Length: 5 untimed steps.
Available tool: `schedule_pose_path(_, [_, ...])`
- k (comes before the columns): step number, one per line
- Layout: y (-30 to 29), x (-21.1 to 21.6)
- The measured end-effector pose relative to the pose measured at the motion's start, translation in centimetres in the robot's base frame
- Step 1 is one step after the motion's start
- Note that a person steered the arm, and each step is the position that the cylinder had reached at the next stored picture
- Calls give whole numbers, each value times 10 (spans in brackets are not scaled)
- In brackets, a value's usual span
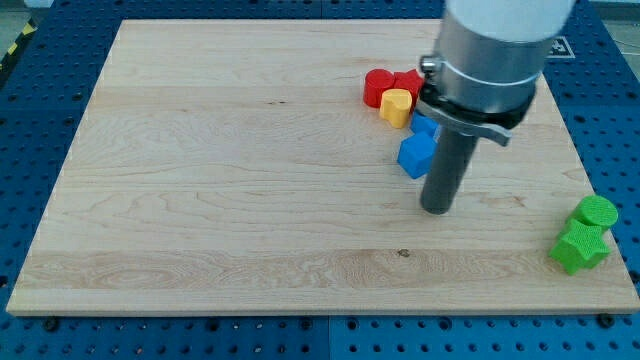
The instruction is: Move the green circle to the left of the yellow heart
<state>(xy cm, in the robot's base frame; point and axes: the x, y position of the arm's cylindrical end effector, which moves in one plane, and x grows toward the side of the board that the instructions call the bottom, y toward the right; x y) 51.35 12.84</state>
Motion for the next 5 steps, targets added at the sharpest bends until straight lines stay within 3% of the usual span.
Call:
schedule_pose_path(2, [-5, -59])
schedule_pose_path(5, [-5, -10])
